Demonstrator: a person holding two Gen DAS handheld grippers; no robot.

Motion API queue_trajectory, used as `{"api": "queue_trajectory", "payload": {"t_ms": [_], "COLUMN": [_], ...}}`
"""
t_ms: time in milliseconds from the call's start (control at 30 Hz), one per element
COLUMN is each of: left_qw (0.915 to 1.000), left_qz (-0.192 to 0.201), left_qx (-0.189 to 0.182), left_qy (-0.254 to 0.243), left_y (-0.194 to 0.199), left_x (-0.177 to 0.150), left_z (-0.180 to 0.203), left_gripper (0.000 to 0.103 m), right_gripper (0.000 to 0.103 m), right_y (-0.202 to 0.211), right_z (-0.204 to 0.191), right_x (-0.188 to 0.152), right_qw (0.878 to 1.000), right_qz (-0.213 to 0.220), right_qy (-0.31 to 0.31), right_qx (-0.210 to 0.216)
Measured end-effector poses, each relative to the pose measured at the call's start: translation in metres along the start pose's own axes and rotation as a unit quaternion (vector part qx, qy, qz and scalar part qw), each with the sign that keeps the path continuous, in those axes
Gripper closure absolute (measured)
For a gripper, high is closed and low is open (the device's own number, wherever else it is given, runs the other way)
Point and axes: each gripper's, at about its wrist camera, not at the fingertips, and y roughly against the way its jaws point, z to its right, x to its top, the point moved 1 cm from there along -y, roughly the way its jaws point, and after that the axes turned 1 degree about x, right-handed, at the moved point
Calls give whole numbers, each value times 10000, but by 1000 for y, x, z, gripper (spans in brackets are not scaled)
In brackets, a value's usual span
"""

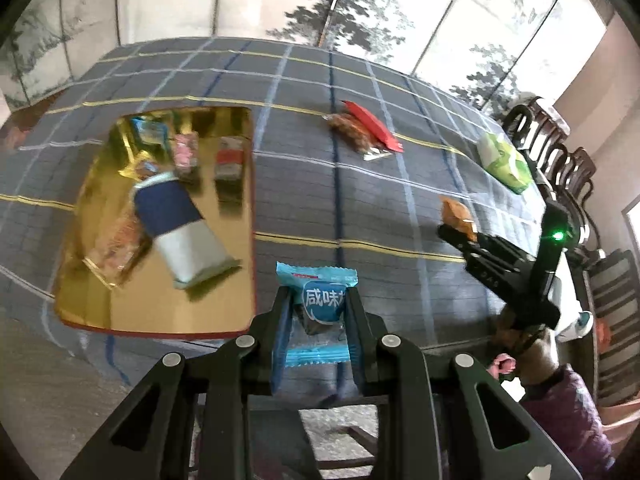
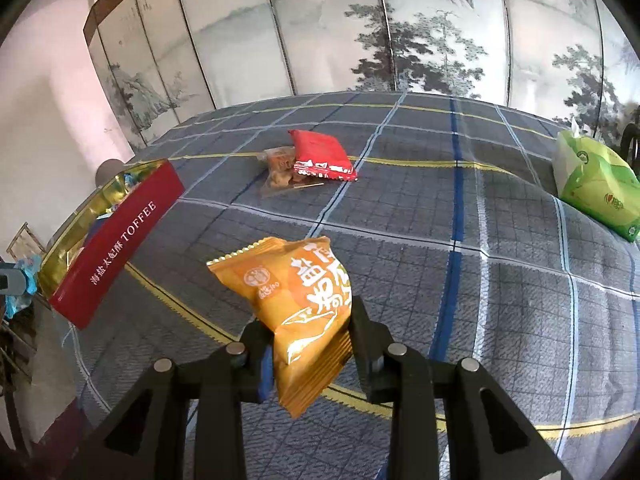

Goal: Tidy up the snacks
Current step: 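Carry the blue packet over the gold tray and open the left tool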

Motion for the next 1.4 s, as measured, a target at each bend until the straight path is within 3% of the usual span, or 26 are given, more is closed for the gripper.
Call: {"api": "queue_trajectory", "payload": {"t_ms": [500,1400], "left_qw": [9984,9898], "left_qz": [220,196], "left_qx": [515,1366], "left_qy": [68,342], "left_y": [3,-24], "left_x": [-4,1], "left_z": [-35,-93], "left_gripper": [81,80], "right_gripper": [71,71], "right_y": [-5,-6], "right_z": [-2,-1], "right_x": [0,-1], "right_qw": [9998,9998], "right_qz": [-109,-124], "right_qy": [32,39], "right_qx": [-164,-181]}}
